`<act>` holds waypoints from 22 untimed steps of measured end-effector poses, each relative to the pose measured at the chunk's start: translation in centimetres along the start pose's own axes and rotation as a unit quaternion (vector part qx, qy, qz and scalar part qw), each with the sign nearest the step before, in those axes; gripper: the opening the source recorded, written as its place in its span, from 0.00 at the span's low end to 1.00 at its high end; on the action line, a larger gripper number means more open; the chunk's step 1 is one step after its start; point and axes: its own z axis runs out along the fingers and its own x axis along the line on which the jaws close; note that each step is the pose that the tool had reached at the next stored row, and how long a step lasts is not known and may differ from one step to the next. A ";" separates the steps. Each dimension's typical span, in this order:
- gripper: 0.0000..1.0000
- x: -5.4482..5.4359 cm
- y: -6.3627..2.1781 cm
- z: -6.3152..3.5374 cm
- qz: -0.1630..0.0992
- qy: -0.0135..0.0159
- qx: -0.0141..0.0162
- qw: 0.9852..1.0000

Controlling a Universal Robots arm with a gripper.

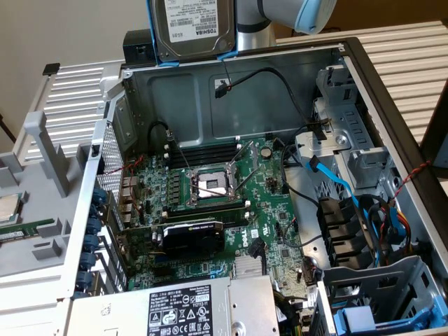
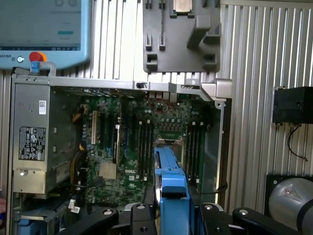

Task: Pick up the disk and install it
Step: 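Pick up the disk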

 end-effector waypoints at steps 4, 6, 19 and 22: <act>0.36 0.3 -0.03 0.00 0.002 0.000 0.000 1.000; 0.36 0.4 -0.03 0.00 0.002 0.000 0.000 1.000; 0.36 1.7 -0.58 0.02 0.004 0.000 0.000 1.000; 0.36 1.9 -1.08 0.02 0.004 0.000 0.000 1.000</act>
